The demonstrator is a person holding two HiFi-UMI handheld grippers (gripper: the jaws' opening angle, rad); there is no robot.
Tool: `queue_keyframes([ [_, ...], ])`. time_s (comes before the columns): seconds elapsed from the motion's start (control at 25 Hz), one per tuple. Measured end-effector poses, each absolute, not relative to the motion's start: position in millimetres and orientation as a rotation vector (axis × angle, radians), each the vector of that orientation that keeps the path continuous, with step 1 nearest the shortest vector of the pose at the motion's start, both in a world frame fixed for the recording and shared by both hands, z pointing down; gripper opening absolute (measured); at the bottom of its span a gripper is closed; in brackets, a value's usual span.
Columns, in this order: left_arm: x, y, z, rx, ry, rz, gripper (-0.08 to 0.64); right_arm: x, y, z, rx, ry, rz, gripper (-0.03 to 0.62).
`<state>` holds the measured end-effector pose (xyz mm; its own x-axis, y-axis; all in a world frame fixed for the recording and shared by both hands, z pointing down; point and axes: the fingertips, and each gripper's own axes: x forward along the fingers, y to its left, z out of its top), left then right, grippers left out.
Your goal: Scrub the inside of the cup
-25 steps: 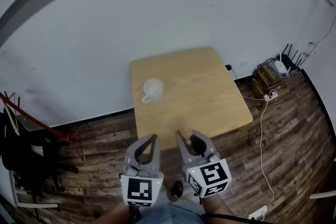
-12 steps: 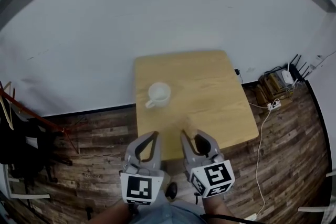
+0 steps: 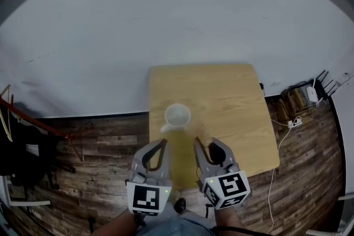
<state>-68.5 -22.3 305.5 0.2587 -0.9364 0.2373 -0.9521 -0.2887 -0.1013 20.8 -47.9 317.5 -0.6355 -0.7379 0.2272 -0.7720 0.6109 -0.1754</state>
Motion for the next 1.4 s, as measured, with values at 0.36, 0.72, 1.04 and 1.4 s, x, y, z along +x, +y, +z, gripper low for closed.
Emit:
queue_keyframes([
  [0.36, -97, -68, 314, 2.449, -1.832, 0.393, 0.021, -9, -93, 320, 1.219, -2.678, 0.362, 0.077],
  [0.72, -116, -93, 306, 2.406, -1.829, 0.281, 0.021, -22, -116, 306, 1.192, -2.655, 0.314, 0.077],
  [1.04, -127, -98, 334, 2.34, -1.824, 0.315, 0.021, -28, -123, 335, 1.085, -2.632, 0.381, 0.077],
  [1.4, -125, -109, 370, 2.348, -1.753, 0.339, 0.021, -25, -134, 369, 0.947, -2.611, 0.438, 0.077],
])
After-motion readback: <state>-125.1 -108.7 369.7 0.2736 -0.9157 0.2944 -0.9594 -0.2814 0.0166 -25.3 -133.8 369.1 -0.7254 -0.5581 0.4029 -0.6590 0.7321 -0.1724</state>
